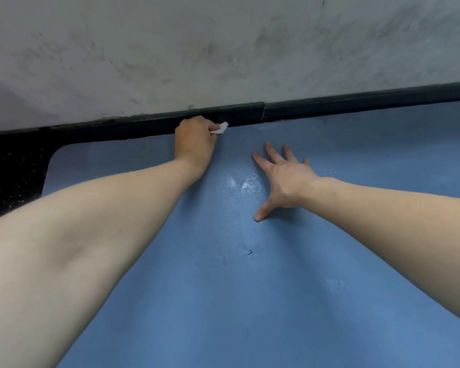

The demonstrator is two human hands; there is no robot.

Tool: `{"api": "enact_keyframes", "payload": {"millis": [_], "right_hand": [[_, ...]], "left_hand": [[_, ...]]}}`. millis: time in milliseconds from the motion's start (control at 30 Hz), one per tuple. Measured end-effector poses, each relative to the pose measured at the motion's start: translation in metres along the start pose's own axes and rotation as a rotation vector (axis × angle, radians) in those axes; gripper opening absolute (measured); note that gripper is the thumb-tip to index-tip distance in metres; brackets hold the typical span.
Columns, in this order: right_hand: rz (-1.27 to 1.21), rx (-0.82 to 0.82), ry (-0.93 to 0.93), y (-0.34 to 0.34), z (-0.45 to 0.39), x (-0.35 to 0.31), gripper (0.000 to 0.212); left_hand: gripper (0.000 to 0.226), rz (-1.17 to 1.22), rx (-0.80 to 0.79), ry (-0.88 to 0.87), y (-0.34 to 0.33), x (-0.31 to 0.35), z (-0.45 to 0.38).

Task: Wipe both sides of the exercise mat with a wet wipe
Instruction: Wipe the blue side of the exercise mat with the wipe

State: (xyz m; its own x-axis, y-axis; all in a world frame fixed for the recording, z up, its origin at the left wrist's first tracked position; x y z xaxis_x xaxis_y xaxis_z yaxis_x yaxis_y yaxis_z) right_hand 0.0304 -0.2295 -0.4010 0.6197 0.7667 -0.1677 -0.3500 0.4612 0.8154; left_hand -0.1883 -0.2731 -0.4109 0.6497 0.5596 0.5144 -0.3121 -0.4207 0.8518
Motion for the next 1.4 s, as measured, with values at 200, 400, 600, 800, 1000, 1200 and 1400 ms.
{"api": "enact_keyframes", "payload": {"millis": [200, 400, 600, 800, 1000, 1200, 1400], "right_hand": [[-0.005, 0.02, 0.008, -0.003, -0.002, 0.004, 0.164], [-0.003, 0.029, 0.017, -0.005, -0.001, 0.005, 0.163], [0.006, 0.021, 0.016, -0.007, -0.003, 0.006, 0.163], [0.01, 0.004, 0.011, -0.008, -0.004, 0.006, 0.163], [-0.012, 0.006, 0.007, -0.011, -0.005, 0.009, 0.163], [-0.002, 0.011, 0.0, -0.011, -0.006, 0.01, 0.163], [-0.037, 0.004, 0.002, -0.013, -0.006, 0.01, 0.162]], "left_hand": [[0.024, 0.013, -0.091, -0.176, -0.016, 0.032, 0.008], [0.022, 0.058, -0.068, -0.228, -0.004, 0.025, 0.0], [0.02, 0.324, -0.086, -0.205, 0.013, 0.038, 0.005], [0.032, 0.417, -0.314, 0.242, 0.016, 0.01, -0.002], [0.036, 0.147, -0.036, -0.083, 0.038, 0.025, -0.005], [0.021, -0.212, -0.141, -0.33, -0.024, 0.022, 0.016], [0.032, -0.135, -0.133, -0.384, -0.03, 0.029, 0.029]]}}
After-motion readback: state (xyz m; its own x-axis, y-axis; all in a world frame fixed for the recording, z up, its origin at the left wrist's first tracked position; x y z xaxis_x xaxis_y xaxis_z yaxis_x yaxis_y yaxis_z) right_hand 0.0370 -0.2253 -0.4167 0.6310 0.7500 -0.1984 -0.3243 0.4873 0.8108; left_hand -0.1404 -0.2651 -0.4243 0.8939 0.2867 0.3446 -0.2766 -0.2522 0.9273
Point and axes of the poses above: each hand's wrist, its own z-axis away from the middle knuckle, its own y-axis out of the back of the hand, x = y × z, the point moved 4 cm from there along -z, towards the middle knuckle, and after that the axes turned 8 degrees about y, right-handed, at the moved point
